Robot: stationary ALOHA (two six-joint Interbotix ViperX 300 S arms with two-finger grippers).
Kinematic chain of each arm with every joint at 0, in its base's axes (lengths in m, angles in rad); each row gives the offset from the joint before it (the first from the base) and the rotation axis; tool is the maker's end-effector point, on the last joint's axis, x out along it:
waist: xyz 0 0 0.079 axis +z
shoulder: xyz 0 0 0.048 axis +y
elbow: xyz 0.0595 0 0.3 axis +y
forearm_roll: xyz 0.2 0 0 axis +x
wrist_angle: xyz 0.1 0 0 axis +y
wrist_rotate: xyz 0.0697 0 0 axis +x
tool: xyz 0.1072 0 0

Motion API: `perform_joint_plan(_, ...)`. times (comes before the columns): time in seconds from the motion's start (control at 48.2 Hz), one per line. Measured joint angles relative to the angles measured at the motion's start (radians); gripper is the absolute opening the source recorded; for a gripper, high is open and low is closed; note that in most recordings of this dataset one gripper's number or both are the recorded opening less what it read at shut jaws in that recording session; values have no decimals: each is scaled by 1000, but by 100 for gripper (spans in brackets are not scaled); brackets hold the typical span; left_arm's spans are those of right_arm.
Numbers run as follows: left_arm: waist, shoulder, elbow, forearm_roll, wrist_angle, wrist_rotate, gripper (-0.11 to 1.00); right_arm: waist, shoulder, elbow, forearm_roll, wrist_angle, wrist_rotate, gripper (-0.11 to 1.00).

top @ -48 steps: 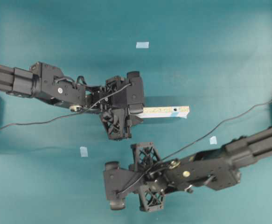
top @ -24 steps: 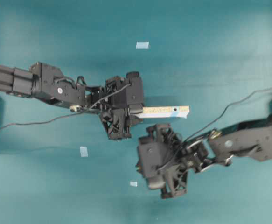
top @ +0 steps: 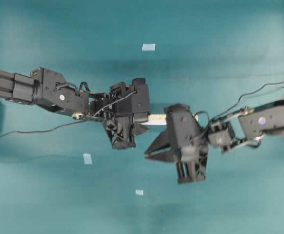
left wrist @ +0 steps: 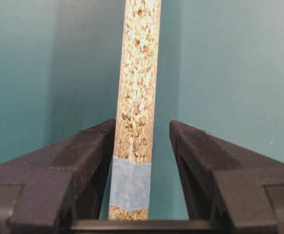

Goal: Move the wooden board into place and insert the rod into its hole.
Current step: 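Lift the dowel with the right gripper and carry it toward the board's hole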

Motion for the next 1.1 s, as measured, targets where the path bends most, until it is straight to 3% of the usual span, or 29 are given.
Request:
perform_joint_plan(0.291, -2, -2, 2, 0, 0, -2, 49, -38, -80, 97, 0, -58, -8, 8)
perform_joint_plan(0.643, -2, -2, 3, 0, 0, -2, 49, -146, -247, 258, 0, -77, -15, 8)
perform_joint_plan(1.1, -2, -2, 2, 0, 2, -2, 48, -258, -298, 371, -2, -293, -55, 8)
